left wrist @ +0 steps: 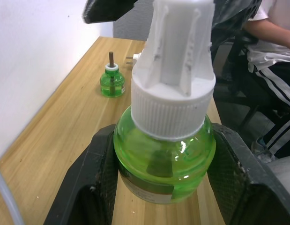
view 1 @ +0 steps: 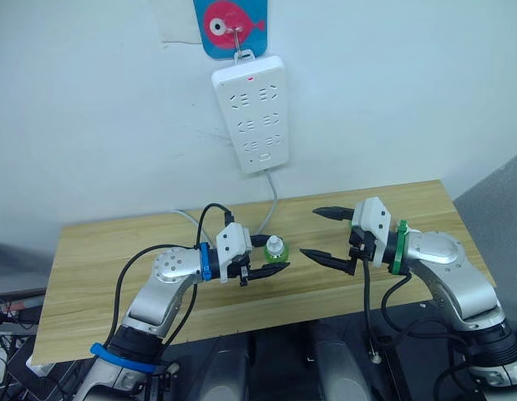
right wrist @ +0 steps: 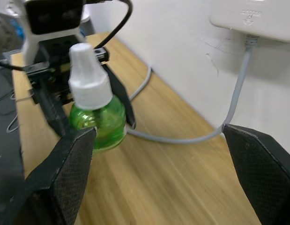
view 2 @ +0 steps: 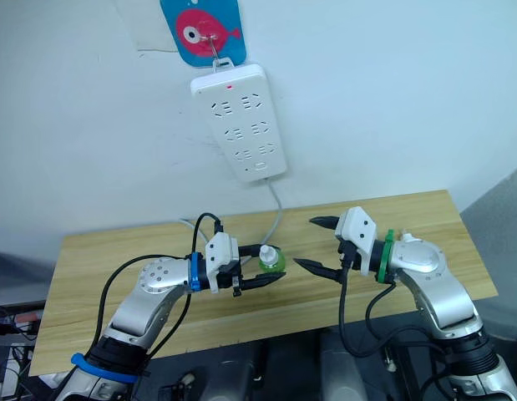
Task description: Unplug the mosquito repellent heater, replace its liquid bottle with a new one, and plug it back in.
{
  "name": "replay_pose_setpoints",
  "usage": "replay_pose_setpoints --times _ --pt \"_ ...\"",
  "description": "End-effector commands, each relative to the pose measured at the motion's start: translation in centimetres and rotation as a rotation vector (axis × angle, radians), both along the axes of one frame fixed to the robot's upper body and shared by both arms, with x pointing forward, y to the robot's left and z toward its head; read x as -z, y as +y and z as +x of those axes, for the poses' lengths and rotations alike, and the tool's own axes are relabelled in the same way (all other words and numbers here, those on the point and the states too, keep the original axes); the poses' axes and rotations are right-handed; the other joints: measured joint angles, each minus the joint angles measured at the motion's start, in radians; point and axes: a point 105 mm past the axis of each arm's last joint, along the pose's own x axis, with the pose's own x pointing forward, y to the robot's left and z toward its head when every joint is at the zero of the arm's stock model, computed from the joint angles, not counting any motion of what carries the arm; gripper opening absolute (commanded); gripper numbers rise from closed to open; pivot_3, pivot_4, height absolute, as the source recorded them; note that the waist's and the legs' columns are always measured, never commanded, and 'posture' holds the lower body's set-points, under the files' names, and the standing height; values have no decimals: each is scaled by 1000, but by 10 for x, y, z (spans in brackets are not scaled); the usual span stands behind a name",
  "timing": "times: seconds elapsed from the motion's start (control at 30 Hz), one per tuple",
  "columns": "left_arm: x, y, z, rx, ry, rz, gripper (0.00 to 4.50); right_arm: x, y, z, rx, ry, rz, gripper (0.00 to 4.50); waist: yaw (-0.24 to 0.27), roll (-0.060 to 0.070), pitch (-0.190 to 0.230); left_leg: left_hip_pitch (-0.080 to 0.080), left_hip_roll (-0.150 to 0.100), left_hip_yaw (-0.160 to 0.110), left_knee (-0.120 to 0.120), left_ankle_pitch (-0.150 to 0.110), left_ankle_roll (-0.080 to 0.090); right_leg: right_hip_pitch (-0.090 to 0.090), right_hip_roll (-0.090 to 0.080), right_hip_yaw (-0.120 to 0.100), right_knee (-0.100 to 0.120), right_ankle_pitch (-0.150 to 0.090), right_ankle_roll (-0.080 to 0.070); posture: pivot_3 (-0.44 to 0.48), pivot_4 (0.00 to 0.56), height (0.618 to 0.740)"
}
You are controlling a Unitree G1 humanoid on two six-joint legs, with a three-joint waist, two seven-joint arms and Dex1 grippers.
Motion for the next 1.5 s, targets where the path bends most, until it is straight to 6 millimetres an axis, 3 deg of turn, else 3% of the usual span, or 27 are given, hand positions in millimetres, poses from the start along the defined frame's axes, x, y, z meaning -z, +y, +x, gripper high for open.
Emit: replay_pose_setpoints --times 0.03,0.27,0.47,0.6,0.83,1.03,1.23,1.5 --pt "-8 0 1 13 -35 -12 2252 -12 13 -10 -85 -36 39 4479 0 0 0 0 0 0 0 0 0 0 0 0 0 0 0 -45 300 740" --pt "-9 -6 0 21 -38 -20 2252 -12 51 -2 -93 -78 74 4479 -3 0 0 0 0 0 0 0 0 -1 0 0 0 0 0 -39 301 740" --pt "-8 -7 -2 23 -34 -22 2252 -11 56 7 -66 -96 75 4479 1 0 0 0 0 0 0 0 0 0 0 0 0 0 0 -35 301 740" --pt "-8 -6 -2 23 -32 -20 2252 -14 49 15 -31 -102 79 4479 0 0 0 0 0 0 0 0 0 -1 0 0 0 0 0 -38 301 740" --pt "-7 -5 -2 24 -30 -19 2252 -15 9 19 46 -87 35 4479 1 0 0 0 0 -1 0 0 0 0 0 0 0 0 0 -46 298 740" --pt "-6 -5 -2 30 -30 -18 2252 -19 -6 9 30 -59 22 4479 -3 0 0 0 0 0 0 0 0 0 0 0 0 0 0 -61 291 740" --pt "-7 -7 -2 42 -35 -17 2252 -19 21 -21 -149 79 80 4479 -5 0 -1 0 0 0 0 0 0 0 0 1 0 0 0 -64 277 740" --pt "-7 -7 -5 42 -39 -13 2252 -27 59 -28 -187 130 161 4479 -1 0 -2 0 0 0 0 0 0 0 0 0 0 0 0 -47 271 740"
